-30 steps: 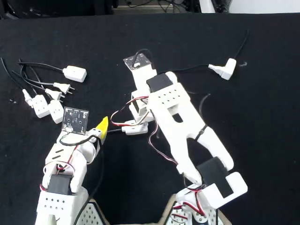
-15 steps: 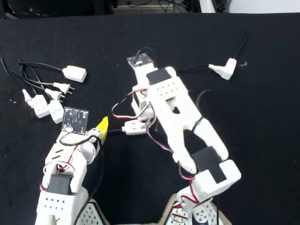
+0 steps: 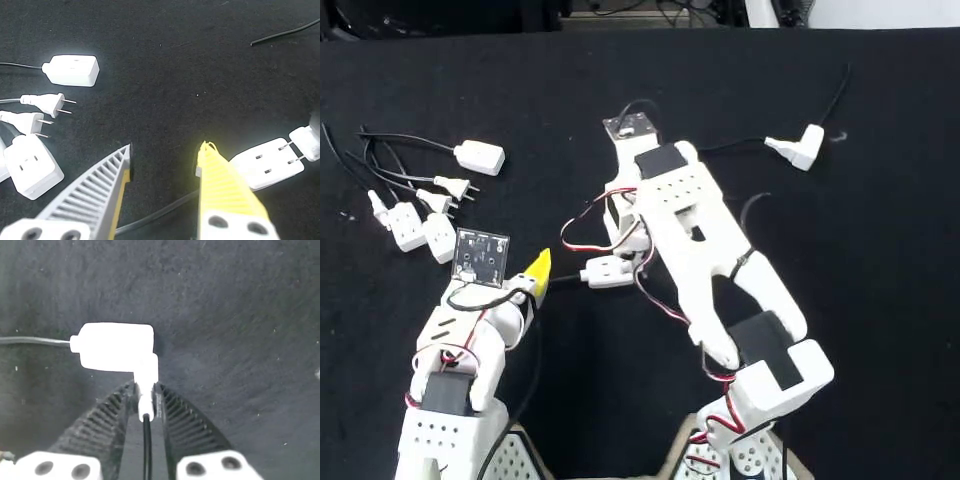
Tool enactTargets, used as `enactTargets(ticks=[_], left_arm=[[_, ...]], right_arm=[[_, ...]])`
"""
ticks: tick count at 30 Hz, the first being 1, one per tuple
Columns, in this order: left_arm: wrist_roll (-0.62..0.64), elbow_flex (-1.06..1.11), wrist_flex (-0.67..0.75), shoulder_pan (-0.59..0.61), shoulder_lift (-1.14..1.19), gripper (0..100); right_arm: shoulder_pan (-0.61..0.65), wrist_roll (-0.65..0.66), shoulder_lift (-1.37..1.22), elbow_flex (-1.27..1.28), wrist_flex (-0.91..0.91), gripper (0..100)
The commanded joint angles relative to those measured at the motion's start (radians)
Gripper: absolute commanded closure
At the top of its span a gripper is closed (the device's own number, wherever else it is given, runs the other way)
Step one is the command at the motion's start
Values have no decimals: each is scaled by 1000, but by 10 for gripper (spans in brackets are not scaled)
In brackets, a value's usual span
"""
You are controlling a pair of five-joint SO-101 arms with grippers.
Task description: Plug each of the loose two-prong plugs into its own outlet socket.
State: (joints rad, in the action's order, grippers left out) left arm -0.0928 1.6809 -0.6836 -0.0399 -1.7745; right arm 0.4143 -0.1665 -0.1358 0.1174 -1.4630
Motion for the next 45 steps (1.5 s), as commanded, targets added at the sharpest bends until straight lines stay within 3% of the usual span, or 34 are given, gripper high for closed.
enactTargets(ticks=[1,10,45], left_arm=[[2,19,-5,-13,-2,780],[2,19,-5,-13,-2,780],[0,19,-5,-12,-2,780]], right_arm=[[-9,-34,1,-44,-6,988],[54,-37,4,-73,-6,988],[54,-48,-136,-73,29,988]])
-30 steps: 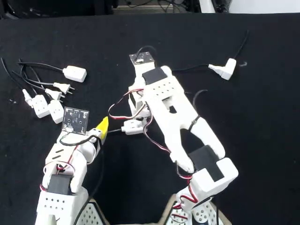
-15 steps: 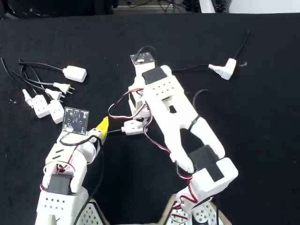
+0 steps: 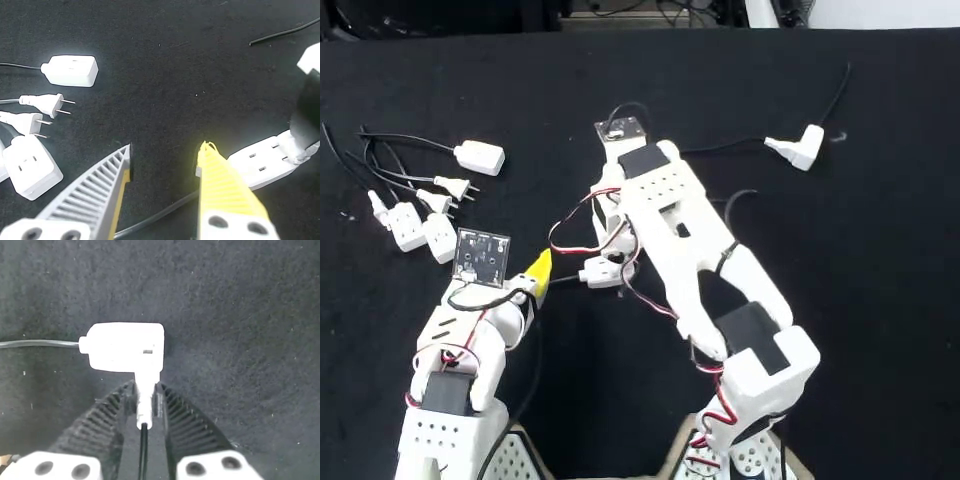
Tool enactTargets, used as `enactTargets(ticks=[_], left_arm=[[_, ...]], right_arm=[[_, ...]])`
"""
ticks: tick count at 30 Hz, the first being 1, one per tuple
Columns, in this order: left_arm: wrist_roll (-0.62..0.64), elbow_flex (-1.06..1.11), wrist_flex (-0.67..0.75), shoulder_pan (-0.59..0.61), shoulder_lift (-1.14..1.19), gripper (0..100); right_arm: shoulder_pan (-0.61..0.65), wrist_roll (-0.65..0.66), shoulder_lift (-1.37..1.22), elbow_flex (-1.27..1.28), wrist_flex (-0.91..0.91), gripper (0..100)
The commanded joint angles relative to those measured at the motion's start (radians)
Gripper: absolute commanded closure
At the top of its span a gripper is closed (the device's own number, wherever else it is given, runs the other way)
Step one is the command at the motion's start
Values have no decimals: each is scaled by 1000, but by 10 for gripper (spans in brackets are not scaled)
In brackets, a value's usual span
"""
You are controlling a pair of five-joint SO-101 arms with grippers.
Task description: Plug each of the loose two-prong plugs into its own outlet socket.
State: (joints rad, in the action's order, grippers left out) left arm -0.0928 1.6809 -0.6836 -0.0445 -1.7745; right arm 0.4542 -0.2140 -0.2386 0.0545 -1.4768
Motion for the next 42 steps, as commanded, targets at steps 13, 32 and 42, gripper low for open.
enactTargets(ticks=[13,32,42], left_arm=[[-2,19,-5,-8,-2,780],[-2,19,-5,-8,-2,780],[-2,19,-5,-8,-2,780]], right_arm=[[9,61,-35,-12,117,988],[51,114,-36,58,249,988],[87,114,-44,64,258,988]])
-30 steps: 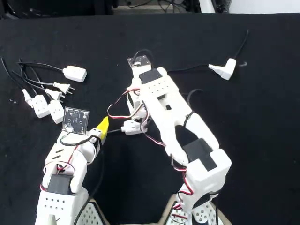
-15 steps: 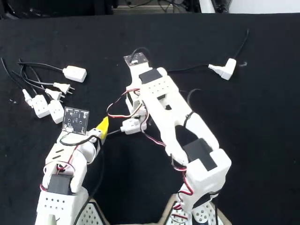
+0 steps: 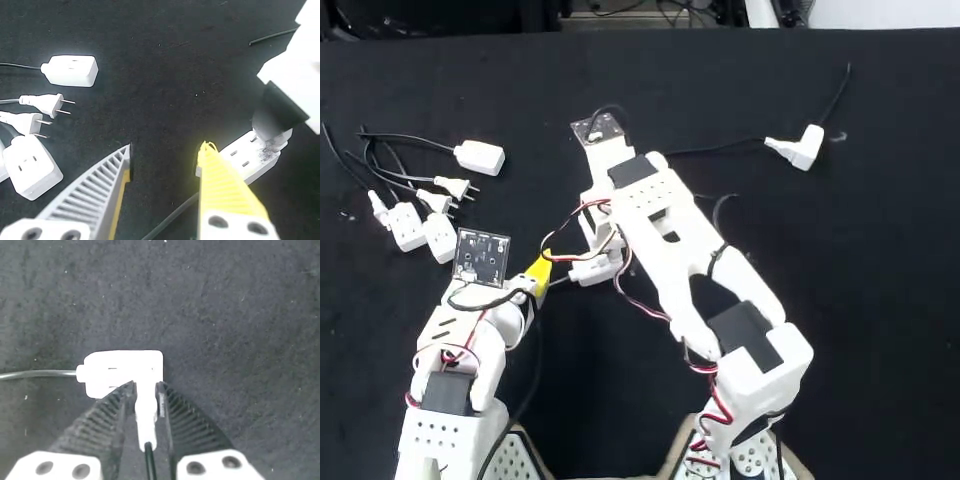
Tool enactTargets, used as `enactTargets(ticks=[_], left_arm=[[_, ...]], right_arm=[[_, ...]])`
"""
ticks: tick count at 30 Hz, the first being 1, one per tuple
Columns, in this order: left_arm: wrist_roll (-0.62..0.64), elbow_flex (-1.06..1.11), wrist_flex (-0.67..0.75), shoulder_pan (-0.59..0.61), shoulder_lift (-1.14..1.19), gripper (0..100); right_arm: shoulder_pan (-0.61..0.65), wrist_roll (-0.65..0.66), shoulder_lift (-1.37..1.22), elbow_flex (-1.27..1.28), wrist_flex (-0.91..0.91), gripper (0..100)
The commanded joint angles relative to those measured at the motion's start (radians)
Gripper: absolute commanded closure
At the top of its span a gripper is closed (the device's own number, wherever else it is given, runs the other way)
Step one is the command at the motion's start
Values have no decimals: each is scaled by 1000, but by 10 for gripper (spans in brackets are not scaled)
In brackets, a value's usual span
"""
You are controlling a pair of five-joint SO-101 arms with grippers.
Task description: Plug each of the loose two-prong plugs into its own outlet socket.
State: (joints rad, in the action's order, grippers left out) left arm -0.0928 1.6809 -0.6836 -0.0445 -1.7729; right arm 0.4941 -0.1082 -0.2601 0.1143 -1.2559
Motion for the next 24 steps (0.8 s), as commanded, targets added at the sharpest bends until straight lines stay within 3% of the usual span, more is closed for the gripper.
enactTargets(ticks=[1,24], left_arm=[[-2,19,-5,-8,-3,780],[0,19,-5,-2,-3,780]], right_arm=[[48,9,-35,1,35,988],[104,112,-140,-21,127,988]])
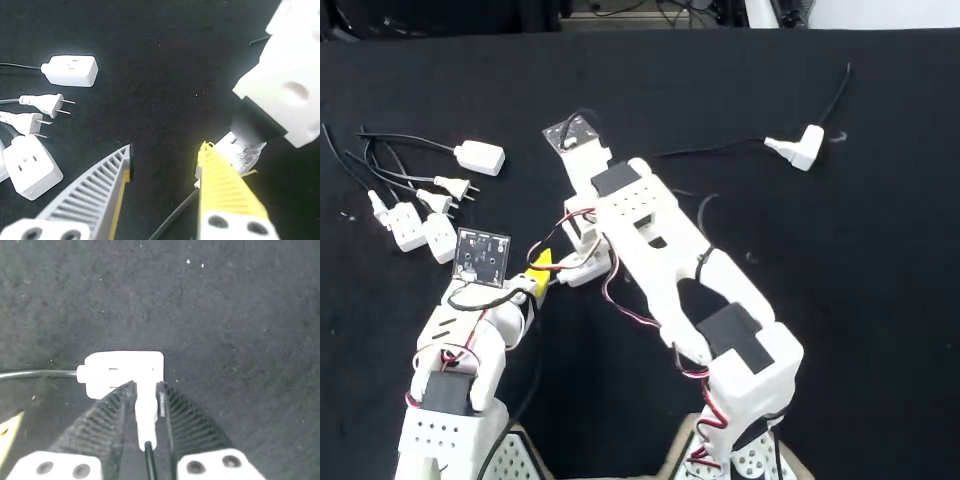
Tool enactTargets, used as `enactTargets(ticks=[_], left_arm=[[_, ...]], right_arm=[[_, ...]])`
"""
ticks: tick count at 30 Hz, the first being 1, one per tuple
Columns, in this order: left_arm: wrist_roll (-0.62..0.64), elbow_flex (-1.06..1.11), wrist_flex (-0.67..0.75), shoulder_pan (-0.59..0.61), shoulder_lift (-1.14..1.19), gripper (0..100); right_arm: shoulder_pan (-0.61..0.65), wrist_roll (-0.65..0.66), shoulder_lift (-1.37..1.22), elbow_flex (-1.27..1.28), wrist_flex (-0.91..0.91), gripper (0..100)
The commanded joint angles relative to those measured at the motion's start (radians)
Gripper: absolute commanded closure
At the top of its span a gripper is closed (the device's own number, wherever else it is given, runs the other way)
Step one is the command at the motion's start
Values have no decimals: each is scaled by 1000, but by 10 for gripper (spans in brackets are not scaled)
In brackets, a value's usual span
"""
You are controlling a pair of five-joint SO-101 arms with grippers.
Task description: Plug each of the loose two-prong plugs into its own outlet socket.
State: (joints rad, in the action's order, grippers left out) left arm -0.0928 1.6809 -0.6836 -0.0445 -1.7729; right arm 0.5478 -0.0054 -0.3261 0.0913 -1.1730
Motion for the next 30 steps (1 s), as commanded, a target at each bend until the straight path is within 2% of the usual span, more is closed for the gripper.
enactTargets(ticks=[1,7,18,21,30], left_arm=[[0,19,-6,-1,-3,780],[0,16,-29,-1,-11,780],[2,7,-32,2,-12,781],[14,-16,-58,39,-12,781],[163,-70,-101,197,-12,781]], right_arm=[[51,9,-87,-4,44,988],[54,11,-176,-50,38,988],[57,78,-191,-84,17,988],[57,74,-220,-117,-15,988],[54,72,-412,-383,-204,988]])
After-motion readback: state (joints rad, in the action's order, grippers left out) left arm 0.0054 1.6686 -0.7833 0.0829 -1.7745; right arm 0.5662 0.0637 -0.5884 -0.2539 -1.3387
